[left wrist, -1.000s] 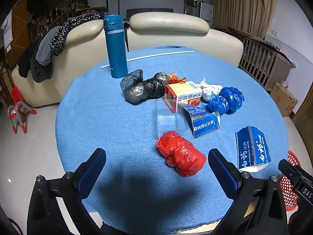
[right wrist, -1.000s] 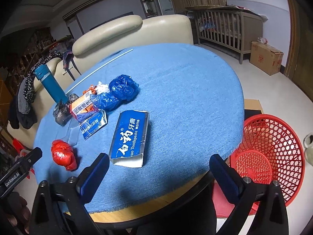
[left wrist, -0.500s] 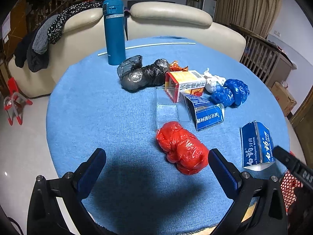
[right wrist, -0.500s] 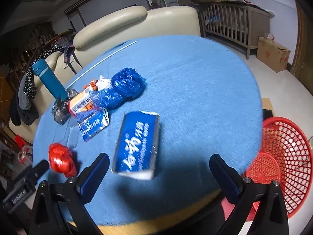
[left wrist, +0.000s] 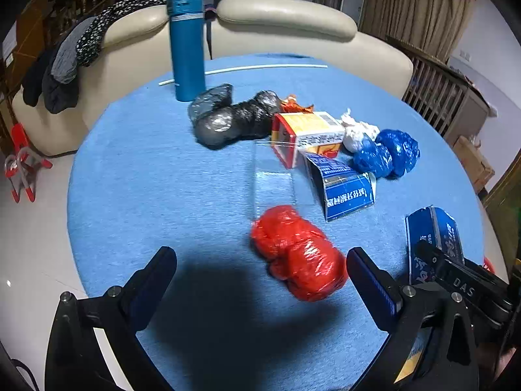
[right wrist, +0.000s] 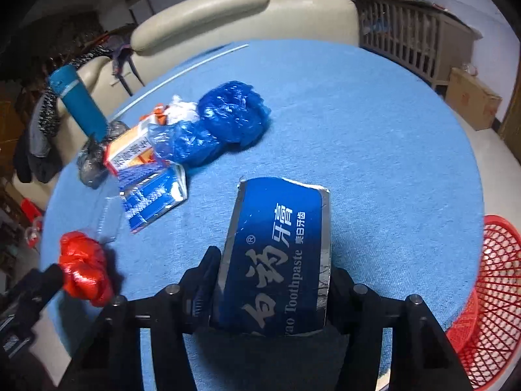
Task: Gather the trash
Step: 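Grasp the blue toothpaste box with the right tool while the left tool grasps the red plastic bag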
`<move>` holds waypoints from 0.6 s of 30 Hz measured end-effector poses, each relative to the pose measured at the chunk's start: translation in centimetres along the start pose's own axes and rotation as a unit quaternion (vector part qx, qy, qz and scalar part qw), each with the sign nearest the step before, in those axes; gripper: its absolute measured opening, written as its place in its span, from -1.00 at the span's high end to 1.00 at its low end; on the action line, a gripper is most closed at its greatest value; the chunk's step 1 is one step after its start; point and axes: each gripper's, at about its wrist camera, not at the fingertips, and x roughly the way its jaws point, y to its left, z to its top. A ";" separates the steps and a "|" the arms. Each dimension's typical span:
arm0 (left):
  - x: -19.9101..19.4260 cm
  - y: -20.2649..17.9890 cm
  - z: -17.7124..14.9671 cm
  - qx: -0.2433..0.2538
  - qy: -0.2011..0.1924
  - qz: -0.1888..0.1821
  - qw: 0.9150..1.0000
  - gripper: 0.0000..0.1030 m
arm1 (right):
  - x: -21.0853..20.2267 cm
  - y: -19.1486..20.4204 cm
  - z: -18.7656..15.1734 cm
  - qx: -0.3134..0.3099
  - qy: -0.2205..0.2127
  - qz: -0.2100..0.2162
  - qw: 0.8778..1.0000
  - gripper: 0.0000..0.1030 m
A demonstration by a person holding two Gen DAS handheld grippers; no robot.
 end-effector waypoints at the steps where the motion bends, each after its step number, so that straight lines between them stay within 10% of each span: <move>1: 0.3 -0.4 0.1 0.003 0.004 0.003 1.000 -1.00 | 0.0 -0.1 0.0 -0.001 -0.001 0.003 1.000 -0.17; 6: 2.4 -1.6 0.5 0.011 0.029 0.012 0.999 -0.98 | -0.5 -1.1 -0.5 0.003 -0.006 0.024 1.000 -0.17; 9: 3.2 -2.3 0.3 0.028 0.040 0.000 0.999 -0.20 | -1.1 -2.4 -0.8 0.014 -0.009 0.033 0.999 -0.17; 18: 0.6 -4.7 0.7 0.063 -0.002 0.000 0.998 -0.12 | -3.1 -5.4 -1.1 0.049 -0.032 0.051 0.997 -0.17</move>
